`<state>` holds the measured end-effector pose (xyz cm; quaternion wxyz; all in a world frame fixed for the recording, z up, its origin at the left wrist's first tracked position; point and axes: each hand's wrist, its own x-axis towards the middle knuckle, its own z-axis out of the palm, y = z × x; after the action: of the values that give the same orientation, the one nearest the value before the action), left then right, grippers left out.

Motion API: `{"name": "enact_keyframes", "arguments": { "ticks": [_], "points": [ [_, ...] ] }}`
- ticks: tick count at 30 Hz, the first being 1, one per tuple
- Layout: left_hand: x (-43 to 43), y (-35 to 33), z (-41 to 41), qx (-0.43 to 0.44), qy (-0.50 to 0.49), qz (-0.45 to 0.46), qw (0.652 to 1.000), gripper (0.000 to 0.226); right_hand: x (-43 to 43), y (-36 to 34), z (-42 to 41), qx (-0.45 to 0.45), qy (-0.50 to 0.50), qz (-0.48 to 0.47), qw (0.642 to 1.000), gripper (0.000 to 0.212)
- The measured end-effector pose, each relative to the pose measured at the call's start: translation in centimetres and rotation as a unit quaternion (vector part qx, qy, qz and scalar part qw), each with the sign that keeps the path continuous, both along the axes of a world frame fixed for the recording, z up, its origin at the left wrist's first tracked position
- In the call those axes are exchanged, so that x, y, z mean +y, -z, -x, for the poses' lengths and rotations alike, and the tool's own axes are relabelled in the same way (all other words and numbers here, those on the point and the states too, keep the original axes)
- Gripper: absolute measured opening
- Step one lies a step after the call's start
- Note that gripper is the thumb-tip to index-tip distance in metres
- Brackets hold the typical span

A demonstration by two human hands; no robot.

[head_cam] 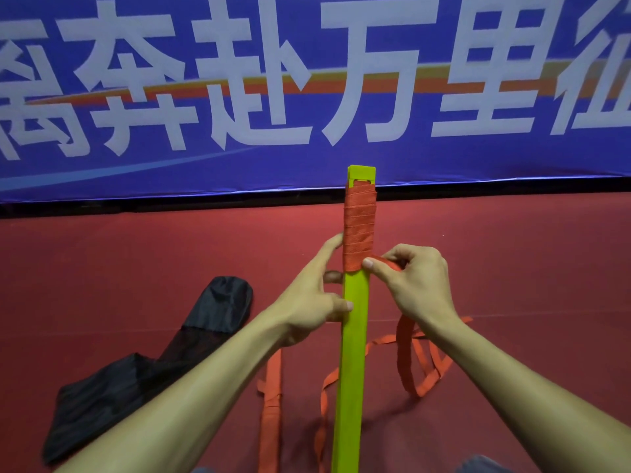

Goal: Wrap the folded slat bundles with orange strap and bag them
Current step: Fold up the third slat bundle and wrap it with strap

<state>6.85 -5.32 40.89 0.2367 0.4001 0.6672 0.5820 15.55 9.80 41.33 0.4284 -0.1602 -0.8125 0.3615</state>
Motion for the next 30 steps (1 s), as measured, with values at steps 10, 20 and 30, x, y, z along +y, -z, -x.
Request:
{"name": "enact_keyframes", "arguments": {
  "ticks": [10,20,30],
  "points": [
    [-0.5,-0.2,-0.3,-0.017,0.023,-0.007,1.0,0.098,0.6,0.2,-0.2,-0.013,0.017,0.024,0.999,0.046],
    [0.5,0.7,-0.1,0.084,-0.115,-0.002,0.99,0.104,-1.4,-0.2,0.4,0.015,-0.006,-0.031,0.999,0.055],
    [0.6,0.6,-0.2,0.019,-0.065,-0.023,0.997,0.07,-0.2,0.5,0.4,0.015,0.03,-0.027,0.999,0.048]
  ]
}}
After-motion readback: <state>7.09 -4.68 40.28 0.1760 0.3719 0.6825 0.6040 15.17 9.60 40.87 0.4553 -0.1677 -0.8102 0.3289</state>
